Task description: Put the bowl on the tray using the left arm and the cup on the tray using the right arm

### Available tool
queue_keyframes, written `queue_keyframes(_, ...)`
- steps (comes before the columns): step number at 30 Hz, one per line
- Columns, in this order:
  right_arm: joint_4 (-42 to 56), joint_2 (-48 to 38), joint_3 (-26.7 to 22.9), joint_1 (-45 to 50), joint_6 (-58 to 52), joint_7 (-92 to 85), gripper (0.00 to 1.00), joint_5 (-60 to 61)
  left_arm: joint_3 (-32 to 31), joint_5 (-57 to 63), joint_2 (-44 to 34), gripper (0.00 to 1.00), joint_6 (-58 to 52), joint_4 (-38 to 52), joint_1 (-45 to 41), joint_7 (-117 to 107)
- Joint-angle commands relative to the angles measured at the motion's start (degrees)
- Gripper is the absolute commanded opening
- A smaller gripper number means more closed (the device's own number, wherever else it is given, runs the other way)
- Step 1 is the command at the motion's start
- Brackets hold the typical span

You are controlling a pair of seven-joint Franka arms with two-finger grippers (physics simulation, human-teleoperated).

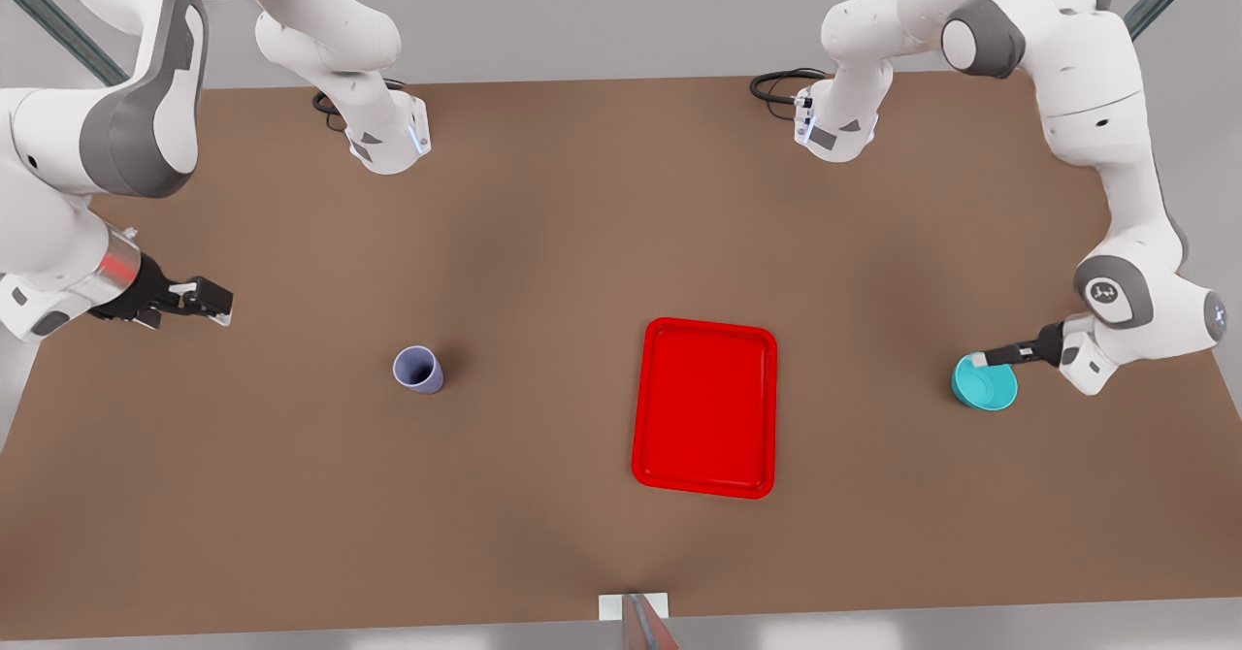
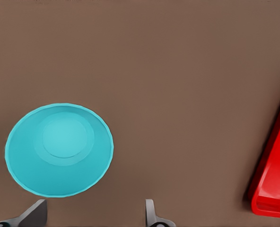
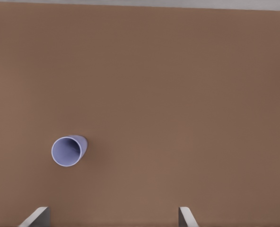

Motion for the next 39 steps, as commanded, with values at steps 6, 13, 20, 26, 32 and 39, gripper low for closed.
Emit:
queue_keyframes(6,-0.26,-0.27,-0.43,-0.53,0.66,-0.34,1.0,0.08,-0.09,-5.04,3.69,1.0,4.3,0.62,3.59,-0.03)
queue_keyframes(13,-0.26,-0.27,-0.43,-0.53,0.66,-0.52,1.0,0.17,-0.09,-6.71,6.42,1.0,6.59,1.33,5.35,0.06)
queue_keyframes(20,-0.18,-0.27,-0.43,-0.53,0.66,-0.52,1.0,0.17,-0.09,-8.03,10.11,1.0,8.61,1.33,5.7,0.59)
queue_keyframes(26,-0.18,-0.27,-0.43,-0.53,0.66,-0.52,1.0,0.17,-0.27,-7.95,10.9,0.63,8.61,1.41,5.7,-0.11)
queue_keyframes(32,-0.18,-0.27,-0.43,-0.53,0.66,-0.52,1.0,0.17,-0.27,-7.95,10.81,0.32,8.61,1.41,5.61,-0.12)
queue_keyframes(39,-0.18,-0.27,-0.43,-0.44,0.66,-0.52,1.0,0.26,-0.35,-7.86,10.9,0.21,8.61,1.77,5.61,-0.2)
